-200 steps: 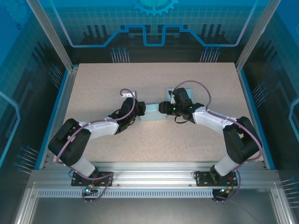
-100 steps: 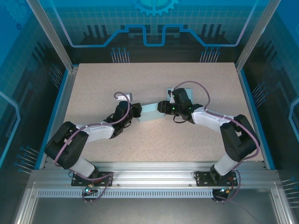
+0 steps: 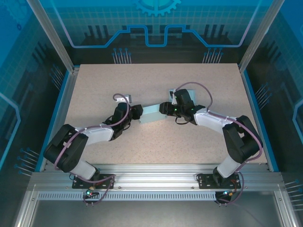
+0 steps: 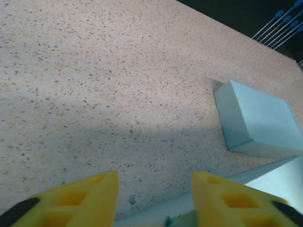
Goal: Fold the paper box
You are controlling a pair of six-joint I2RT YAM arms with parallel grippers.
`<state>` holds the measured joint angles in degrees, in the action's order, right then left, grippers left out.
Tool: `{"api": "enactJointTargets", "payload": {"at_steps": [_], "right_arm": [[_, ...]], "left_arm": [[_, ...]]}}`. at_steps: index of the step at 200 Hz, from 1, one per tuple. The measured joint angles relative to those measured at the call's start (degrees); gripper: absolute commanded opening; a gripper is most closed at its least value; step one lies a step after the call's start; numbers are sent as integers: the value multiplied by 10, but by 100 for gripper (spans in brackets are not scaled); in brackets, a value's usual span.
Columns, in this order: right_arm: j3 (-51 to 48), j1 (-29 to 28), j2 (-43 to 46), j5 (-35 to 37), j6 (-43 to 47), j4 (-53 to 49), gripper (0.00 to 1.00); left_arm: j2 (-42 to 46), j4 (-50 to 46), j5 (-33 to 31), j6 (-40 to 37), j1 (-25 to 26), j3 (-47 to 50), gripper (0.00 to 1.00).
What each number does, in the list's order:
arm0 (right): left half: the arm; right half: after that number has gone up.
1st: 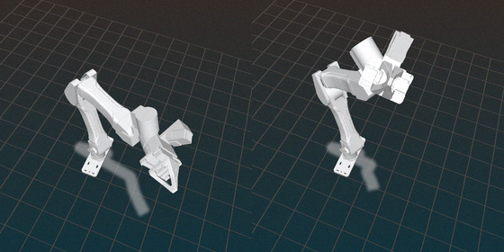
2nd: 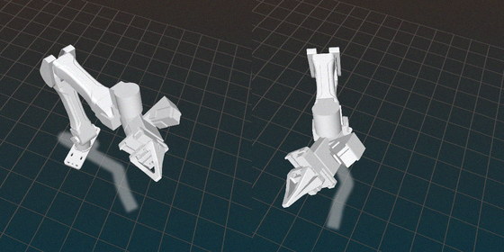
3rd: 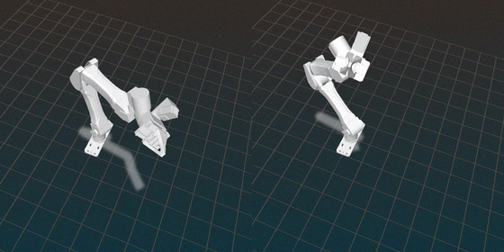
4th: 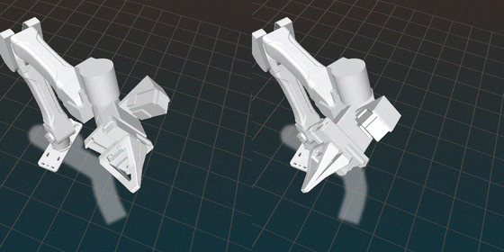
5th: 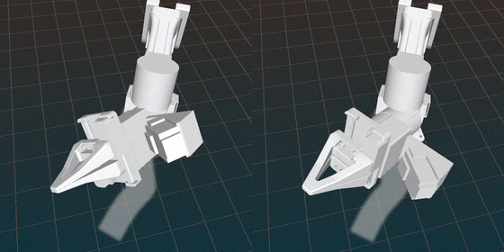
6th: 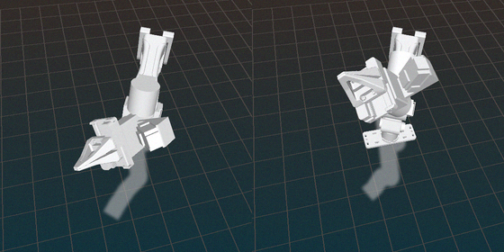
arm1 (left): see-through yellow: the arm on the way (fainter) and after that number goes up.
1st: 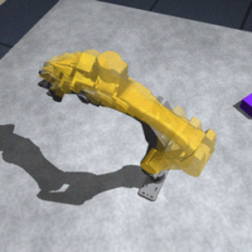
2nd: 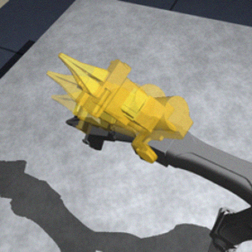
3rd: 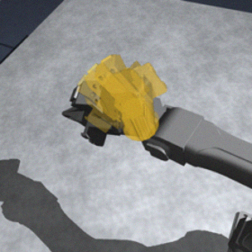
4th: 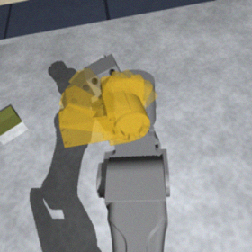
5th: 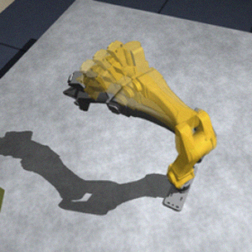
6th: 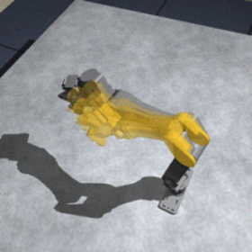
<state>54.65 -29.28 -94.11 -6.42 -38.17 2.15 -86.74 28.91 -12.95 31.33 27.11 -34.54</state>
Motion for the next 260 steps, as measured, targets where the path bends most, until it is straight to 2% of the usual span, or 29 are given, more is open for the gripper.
{"api": "enactJointTargets", "payload": {"at_steps": [18, 37, 54, 84, 94, 119, 154, 205, 228, 260], "right_arm": [[3, 0, 0, -1, 0, -6, 44], [10, 0, 0, 0, 2, -20, 45], [18, -2, 0, 2, 3, -35, 45], [37, -6, -3, 9, 10, -69, 49], [45, -7, -4, 13, 13, -81, 54], [61, -10, -9, 21, 27, -113, 76], [87, -11, -14, 30, 40, -162, 100], [103, -11, 12, 44, 48, -205, 100], [91, -11, 70, 66, 48, -218, 100], [48, -11, 176, 119, 47, -236, 100]], "left_arm": [[20, -40, 20, -12, -7, -1, 66], [42, -81, 45, -35, -10, -5, 71], [61, -110, 70, -69, -11, -17, 71], [89, -150, 122, -186, -11, -59, 71], [93, -162, 142, -229, -11, -74, 72], [100, -180, 189, -340, -11, -85, 76], [97, -212, 219, -457, -11, -92, 77], [52, -318, 258, -591, -11, -180, 77], [16, -377, 278, -635, -9, -227, 76], [-34, -426, 272, -673, 1, -264, 75]]}}
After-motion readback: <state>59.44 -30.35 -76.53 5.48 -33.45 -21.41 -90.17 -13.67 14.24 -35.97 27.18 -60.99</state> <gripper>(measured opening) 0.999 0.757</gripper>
